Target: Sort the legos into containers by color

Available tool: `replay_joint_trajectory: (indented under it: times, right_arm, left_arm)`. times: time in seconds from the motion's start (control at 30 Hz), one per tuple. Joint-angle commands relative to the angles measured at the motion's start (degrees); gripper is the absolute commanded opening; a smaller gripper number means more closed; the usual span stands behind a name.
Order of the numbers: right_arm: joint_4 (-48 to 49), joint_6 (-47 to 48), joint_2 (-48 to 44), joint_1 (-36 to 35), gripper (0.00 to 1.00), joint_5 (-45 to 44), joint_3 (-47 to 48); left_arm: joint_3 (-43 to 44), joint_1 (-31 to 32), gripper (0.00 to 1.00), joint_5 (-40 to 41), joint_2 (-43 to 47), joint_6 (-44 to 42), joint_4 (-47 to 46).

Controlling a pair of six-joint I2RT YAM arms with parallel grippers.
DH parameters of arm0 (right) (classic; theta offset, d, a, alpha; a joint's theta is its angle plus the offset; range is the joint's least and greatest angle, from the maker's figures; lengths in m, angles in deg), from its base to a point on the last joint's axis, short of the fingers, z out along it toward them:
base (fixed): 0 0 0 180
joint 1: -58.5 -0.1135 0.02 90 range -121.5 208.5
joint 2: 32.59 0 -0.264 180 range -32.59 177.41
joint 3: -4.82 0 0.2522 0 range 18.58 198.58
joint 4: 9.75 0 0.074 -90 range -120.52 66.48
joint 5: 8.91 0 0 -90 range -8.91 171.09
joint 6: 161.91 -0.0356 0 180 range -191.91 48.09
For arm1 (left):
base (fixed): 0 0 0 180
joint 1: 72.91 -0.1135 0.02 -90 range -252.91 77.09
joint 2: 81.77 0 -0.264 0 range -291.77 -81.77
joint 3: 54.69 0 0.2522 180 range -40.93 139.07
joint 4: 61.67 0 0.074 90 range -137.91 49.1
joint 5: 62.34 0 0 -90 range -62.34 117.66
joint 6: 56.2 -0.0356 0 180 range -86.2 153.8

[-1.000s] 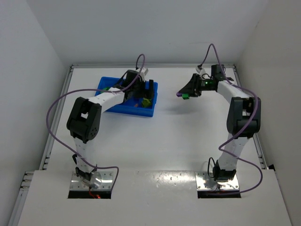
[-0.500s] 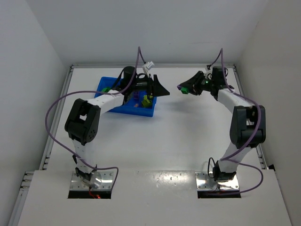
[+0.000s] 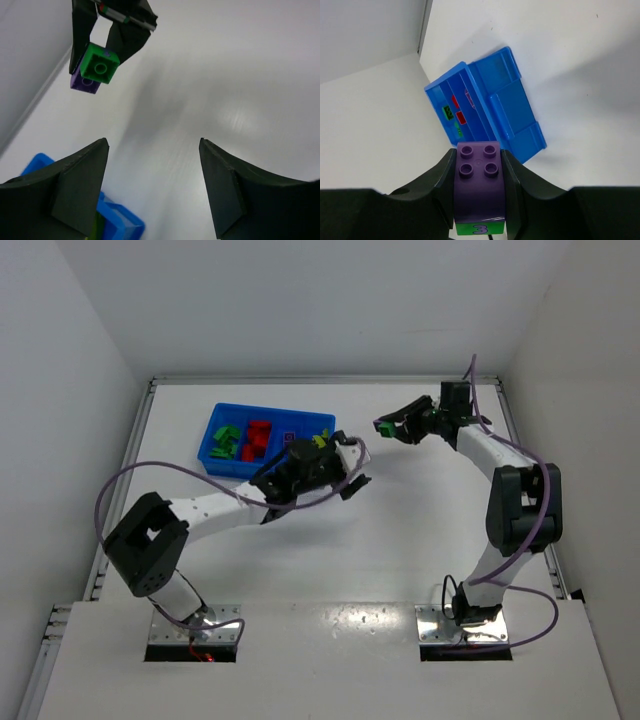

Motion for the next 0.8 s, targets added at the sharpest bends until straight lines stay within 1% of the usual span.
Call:
replay_joint_trajectory:
  times: [0.0, 0.03, 0.1, 0.13, 0.17, 0.23, 0.33, 0.4, 0.43, 0.47, 0.5, 0.53, 0.57, 0.77]
  right_arm:
    - [-1.68, -4.18, -3.27, -0.12, 0.0, 0.93, 0.06]
    - [-1.68, -4.71, -3.27, -0.64, 0.0, 1.71, -0.56]
    - [-1.16, -4.71, -3.27, -0.64, 0.0, 2.42, -1.17]
    - [-1.15, -4.71, -3.8, -0.64, 0.0, 3.21, -1.18]
    - [-1.15, -4.71, -3.8, -0.64, 0.0, 3.22, -1.79]
    - [-1.15, -4.1, -3.8, -1.16, 0.0, 4.09, -1.79]
    - [-1.77, -4.1, -4.33, -1.17, 0.0, 4.62, -2.41]
    - [-1.77, -4.1, -4.33, -1.17, 0.0, 4.62, -2.41]
    - [-2.29, -4.1, -4.33, -1.17, 0.0, 4.62, -2.41]
    - [-2.29, -4.1, -4.33, -1.17, 0.0, 4.62, -2.41]
    - [-2.29, -4.1, -4.33, -1.17, 0.0, 4.62, -2.41]
    - [-2.82, -4.1, -4.33, -1.17, 0.0, 4.62, -1.89]
    - [-2.82, -4.1, -4.33, -1.17, 0.0, 4.62, -1.88]
    - [-4.23, -4.1, -4.33, -1.17, 0.0, 5.14, -1.35]
  left_arm:
    - [-4.68, 0.62, 0.77, 10.81, 0.98, -17.62, -13.31]
    - [-5.2, 1.23, 0.77, 10.81, 0.98, -18.41, -15.06]
    - [-5.2, 1.93, 0.72, 10.81, 0.2, -20.17, -17.18]
    - [-5.9, 2.81, 0.71, 12.03, 0.19, -20.18, -18.58]
    - [-6.43, 2.82, 0.69, 12.56, -0.77, -20.96, -21.99]
    - [-5.65, 3.95, 0.63, 15.53, -3.05, -20.45, -24.73]
    - [-3.02, 4.48, 0.63, 16.35, -5.69, -18.87, -26.06]
    - [-2.14, 4.49, 0.63, 14.69, -6.39, -18.34, -26.06]
    - [-1.43, 4.49, 0.65, 13.46, -7.1, -18.33, -26.06]
    - [-1.43, 4.49, 0.69, 13.45, -7.1, -17.73, -26.06]
    - [-0.73, 5.01, 0.7, 12.75, -7.89, -17.72, -25.54]
    - [-0.2, 5.02, 0.74, 12.74, -7.9, -17.72, -25.54]
    - [0.67, 5.02, 0.75, 12.14, -8.77, -17.11, -24.84]
    - [3.93, 5.54, 0.75, 12.13, -12.19, -17.81, -24.31]
